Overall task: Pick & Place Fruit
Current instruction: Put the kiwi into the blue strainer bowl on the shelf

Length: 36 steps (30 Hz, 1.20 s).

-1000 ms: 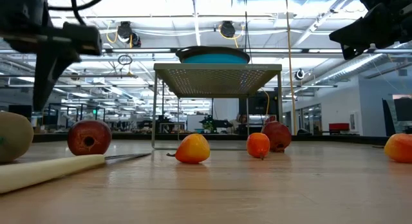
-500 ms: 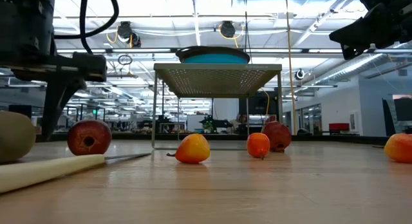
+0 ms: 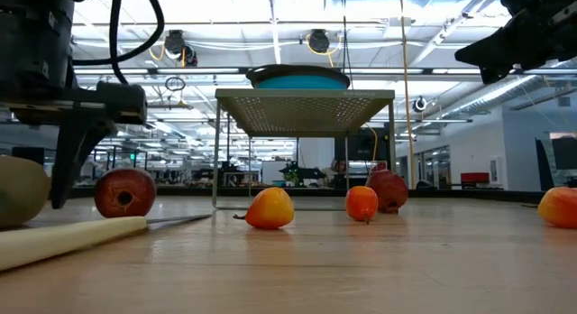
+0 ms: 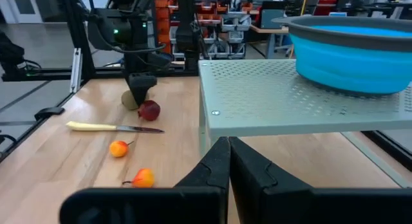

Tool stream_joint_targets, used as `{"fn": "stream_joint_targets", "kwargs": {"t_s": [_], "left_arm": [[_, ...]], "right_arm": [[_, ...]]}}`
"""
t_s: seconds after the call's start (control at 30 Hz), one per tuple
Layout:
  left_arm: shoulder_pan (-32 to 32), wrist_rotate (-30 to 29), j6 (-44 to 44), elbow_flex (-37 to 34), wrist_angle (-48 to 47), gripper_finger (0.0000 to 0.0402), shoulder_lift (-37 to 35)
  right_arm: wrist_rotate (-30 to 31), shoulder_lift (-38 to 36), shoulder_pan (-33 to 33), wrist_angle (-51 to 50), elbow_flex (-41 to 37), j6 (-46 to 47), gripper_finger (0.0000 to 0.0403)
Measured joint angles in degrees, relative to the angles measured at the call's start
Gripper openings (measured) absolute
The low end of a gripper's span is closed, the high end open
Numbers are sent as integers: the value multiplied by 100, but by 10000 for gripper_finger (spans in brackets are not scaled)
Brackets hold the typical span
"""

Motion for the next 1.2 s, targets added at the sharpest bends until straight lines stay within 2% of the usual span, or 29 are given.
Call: {"fn": "stream_joint_targets", "kwargs": {"t_s": [0.37, 0.6, 0.97, 1.07, 1.2], "left_arm": [[-21, 107, 7, 22, 578, 326, 532], [-26, 43, -95, 22, 472, 322, 394], [-28, -37, -79, 20, 415, 215, 374], [-31, -39, -73, 20, 403, 211, 374], [-31, -32, -54, 17, 384, 225, 374]], "right_arm": [[-23, 1, 0, 0, 0, 0, 0], [-23, 1, 0, 0, 0, 50, 0], [-25, 1, 0, -1, 0, 44, 0], [-25, 1, 0, 0, 0, 44, 0], [-25, -1, 0, 0, 0, 44, 0]]}}
